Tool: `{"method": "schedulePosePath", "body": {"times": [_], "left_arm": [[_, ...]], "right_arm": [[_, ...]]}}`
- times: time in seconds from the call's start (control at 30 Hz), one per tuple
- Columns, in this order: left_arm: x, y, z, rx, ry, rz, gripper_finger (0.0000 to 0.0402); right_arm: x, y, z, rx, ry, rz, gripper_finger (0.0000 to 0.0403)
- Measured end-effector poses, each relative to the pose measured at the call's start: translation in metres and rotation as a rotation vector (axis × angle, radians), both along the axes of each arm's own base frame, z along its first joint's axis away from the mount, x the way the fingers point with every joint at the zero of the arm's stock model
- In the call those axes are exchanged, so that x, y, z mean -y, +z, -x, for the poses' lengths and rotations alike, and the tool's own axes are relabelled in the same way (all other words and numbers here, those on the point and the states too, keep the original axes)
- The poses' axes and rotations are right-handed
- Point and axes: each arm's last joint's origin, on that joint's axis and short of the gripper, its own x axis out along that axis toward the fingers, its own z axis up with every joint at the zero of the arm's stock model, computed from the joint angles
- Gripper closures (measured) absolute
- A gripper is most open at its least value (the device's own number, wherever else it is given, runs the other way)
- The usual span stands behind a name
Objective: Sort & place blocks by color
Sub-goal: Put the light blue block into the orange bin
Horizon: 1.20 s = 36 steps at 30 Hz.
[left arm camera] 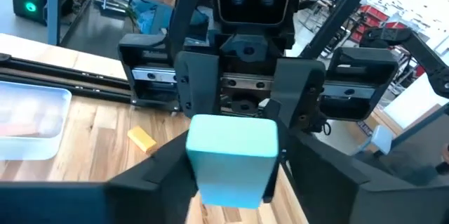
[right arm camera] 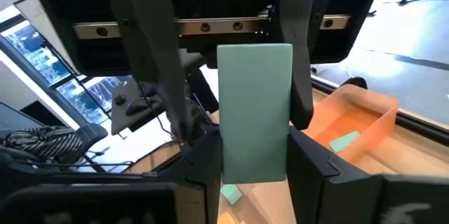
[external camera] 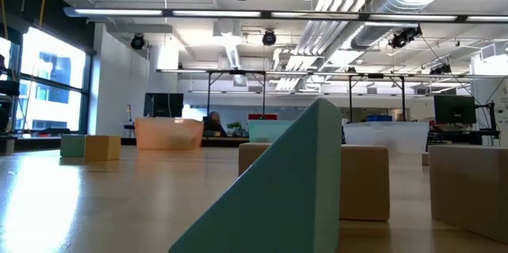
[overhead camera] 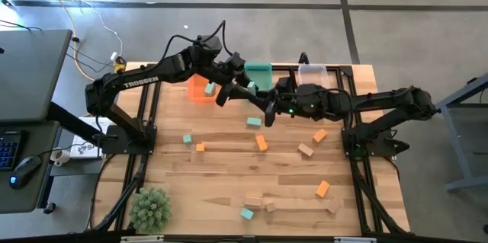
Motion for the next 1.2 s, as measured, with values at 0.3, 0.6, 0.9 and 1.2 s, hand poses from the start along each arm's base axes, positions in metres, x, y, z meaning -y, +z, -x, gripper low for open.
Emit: {"method": "schedulePosePath", "body": {"times": [0.3,0.6,0.9,1.2], "left_arm": [[0.000,0.000,0.000,0.000,-0.008,0.002,0.0298],[0.000,-0.003,0.001,-0.024,0.010,-0.037,0.0298],[-0.009,-0.023,0.012,-0.237,0.137,-0.139,0.0296],[-0.034,-0.040,0.033,-0.532,0.453,-0.319,0.0296]], "right_arm": [[-0.001,0.000,0.000,0.003,0.017,-0.002,0.0309],[0.000,-0.002,0.000,-0.013,0.004,-0.008,0.0203],[0.001,-0.007,0.001,-0.054,-0.005,-0.049,0.0144],[0.002,-0.008,0.001,-0.069,-0.019,-0.045,0.0142]]}}
